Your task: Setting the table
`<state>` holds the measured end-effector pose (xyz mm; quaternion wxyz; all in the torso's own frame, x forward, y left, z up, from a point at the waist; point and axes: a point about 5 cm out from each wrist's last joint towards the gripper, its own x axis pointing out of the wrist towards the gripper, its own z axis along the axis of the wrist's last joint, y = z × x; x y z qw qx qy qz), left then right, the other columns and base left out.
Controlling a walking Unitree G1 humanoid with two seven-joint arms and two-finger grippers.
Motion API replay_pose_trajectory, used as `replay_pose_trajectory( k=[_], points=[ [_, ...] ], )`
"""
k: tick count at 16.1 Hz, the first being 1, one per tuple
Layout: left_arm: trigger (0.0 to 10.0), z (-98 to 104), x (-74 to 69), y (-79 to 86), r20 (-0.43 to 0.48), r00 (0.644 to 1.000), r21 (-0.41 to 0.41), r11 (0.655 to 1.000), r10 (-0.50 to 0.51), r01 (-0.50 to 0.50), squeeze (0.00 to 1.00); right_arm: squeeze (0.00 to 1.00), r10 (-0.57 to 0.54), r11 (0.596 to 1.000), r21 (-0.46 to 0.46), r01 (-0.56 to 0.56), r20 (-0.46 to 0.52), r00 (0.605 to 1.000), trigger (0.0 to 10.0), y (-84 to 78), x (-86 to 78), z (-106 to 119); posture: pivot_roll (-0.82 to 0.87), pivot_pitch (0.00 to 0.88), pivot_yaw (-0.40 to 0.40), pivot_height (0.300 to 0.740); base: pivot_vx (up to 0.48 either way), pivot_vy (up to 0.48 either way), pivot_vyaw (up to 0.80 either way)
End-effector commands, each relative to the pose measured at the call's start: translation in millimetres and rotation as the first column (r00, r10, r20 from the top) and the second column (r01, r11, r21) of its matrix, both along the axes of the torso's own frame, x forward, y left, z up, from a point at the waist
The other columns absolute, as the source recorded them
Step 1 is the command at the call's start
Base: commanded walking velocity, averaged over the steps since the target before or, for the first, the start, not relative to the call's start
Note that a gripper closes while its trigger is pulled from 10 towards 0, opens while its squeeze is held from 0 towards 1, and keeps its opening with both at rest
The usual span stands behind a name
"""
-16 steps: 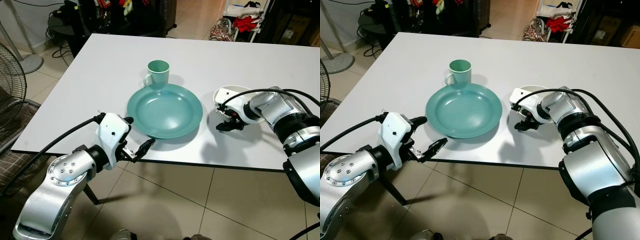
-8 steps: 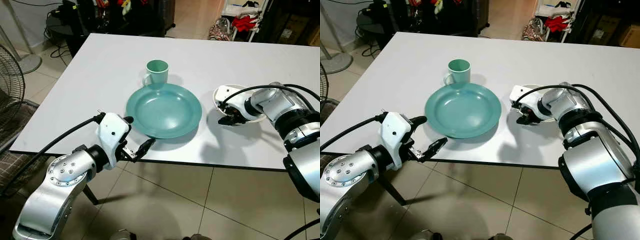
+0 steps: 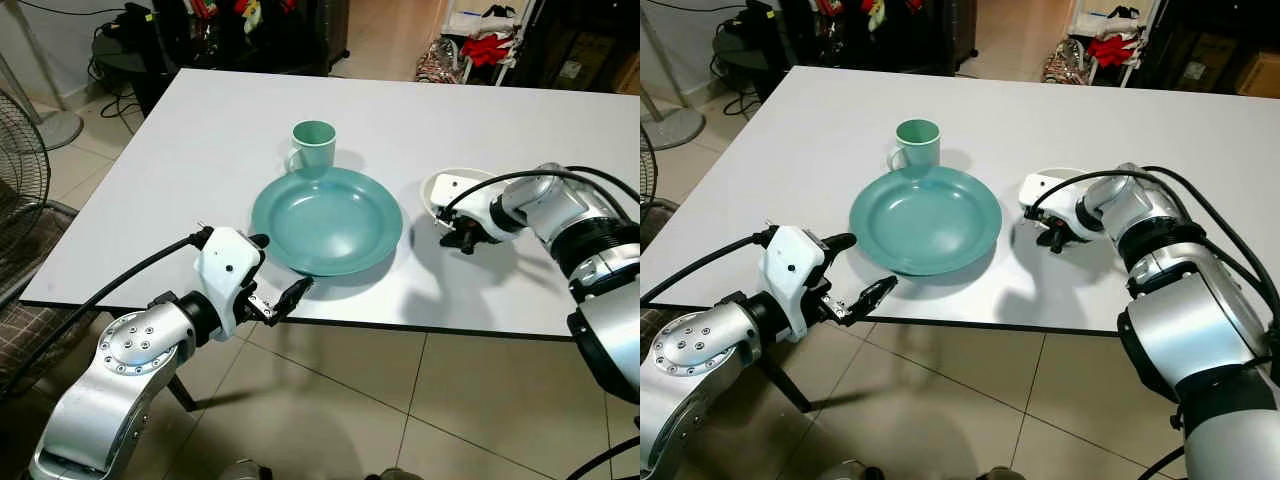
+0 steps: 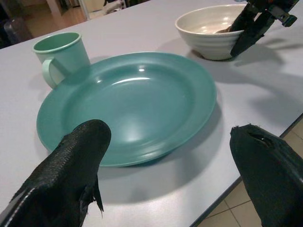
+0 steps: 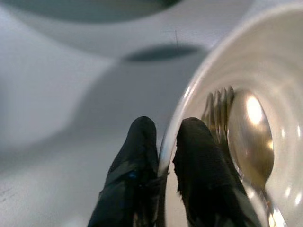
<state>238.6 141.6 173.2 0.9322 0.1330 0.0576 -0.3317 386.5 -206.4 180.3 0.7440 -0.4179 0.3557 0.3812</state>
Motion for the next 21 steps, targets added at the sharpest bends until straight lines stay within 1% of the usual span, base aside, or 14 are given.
replay_pose_trajectory(
  k=[1, 5, 7, 10, 13, 15, 17, 18, 19, 20, 21],
  points=[
    [10.0, 1, -2.7, -2.2, 0.012, 1.000, 0.001, 1.000, -0.007, 0.007, 0.00, 0.00, 0.009, 1.000, 0.012, -0.009, -0.004, 1.000, 0.0, 1.2, 0.8, 4, -0.03, 0.047, -0.030, 0.740, 0.000, 0.000, 0.00],
    [10.0, 1, -2.6, -3.0, 0.013, 1.000, -0.004, 1.000, -0.003, 0.003, 0.00, 0.00, 0.024, 1.000, 0.001, -0.024, -0.012, 1.000, 0.0, 2.5, 0.8, 5, -0.03, 0.048, -0.034, 0.740, 0.000, 0.000, 0.00],
    [10.0, 1, -2.1, -3.0, 0.016, 1.000, -0.005, 1.000, 0.000, 0.000, 0.00, 0.00, 0.024, 1.000, -0.008, -0.024, 0.027, 0.999, 0.0, 3.7, 3.6, 10, -0.03, 0.048, -0.035, 0.740, 0.000, 0.000, 0.00],
    [10.0, 2, -1.6, -3.2, 0.019, 1.000, -0.008, 1.000, 0.003, -0.003, 0.00, 0.00, 0.037, 0.998, -0.057, -0.033, 0.072, 0.997, 0.0, 2.4, 6.9, 19, -0.03, 0.048, -0.035, 0.740, 0.000, 0.000, 0.00],
    [10.0, 2, -0.7, -3.4, 0.022, 1.000, -0.011, 1.000, 0.007, -0.007, 0.00, 0.00, 0.059, 0.994, -0.094, -0.048, 0.110, 0.992, 0.0, 4.8, 10.2, 28, -0.03, 0.048, -0.035, 0.740, 0.000, 0.000, 0.00],
    [10.0, 2, 0.1, -3.1, 0.024, 1.000, -0.013, 1.000, 0.011, -0.011, 0.00, 0.00, 0.087, 0.991, -0.113, -0.070, 0.157, 0.984, 0.0, 12.0, 14.4, 39, -0.03, 0.048, -0.035, 0.740, 0.000, 0.000, 0.00],
    [10.0, 3, 0.3, -3.5, 0.027, 1.000, -0.014, 1.000, 0.016, -0.016, 0.00, 0.00, 0.135, 0.984, -0.140, -0.106, 0.212, 0.968, 0.0, 22.8, 19.1, 54, -0.03, 0.044, -0.050, 0.740, 0.000, 0.000, 0.00],
    [10.0, 3, 0.4, -3.5, 0.028, 0.999, -0.015, 1.000, 0.018, -0.018, 0.00, 0.00, 0.144, 0.983, -0.147, -0.113, 0.226, 0.963, 0.0, 25.4, 20.1, 58, -0.03, 0.044, -0.050, 0.740, 0.000, 0.000, 0.00],
    [10.0, 3, 0.3, -3.8, 0.028, 0.999, -0.015, 1.000, 0.020, -0.019, 0.00, 0.00, 0.169, 0.978, -0.160, -0.131, 0.254, 0.952, 0.0, 31.8, 22.1, 65, -0.03, 0.045, -0.052, 0.740, 0.000, 0.000, 0.00],
    [10.0, 2, -0.1, -3.5, 0.028, 0.999, -0.016, 1.000, 0.022, -0.022, 0.00, 0.00, 0.210, 0.973, -0.157, -0.172, 0.278, 0.937, 0.0, 44.5, 23.9, 75, -0.03, 0.045, -0.054, 0.740, 0.000, 0.000, 0.00],
    [10.0, 2, -0.3, -3.2, 0.029, 0.999, -0.016, 1.000, 0.024, -0.024, 0.00, 0.00, 0.236, 0.968, -0.155, -0.198, 0.289, 0.928, 0.0, 52.2, 24.4, 81, -0.03, 0.046, -0.056, 0.740, 0.000, 0.000, 0.00]
  ],
)
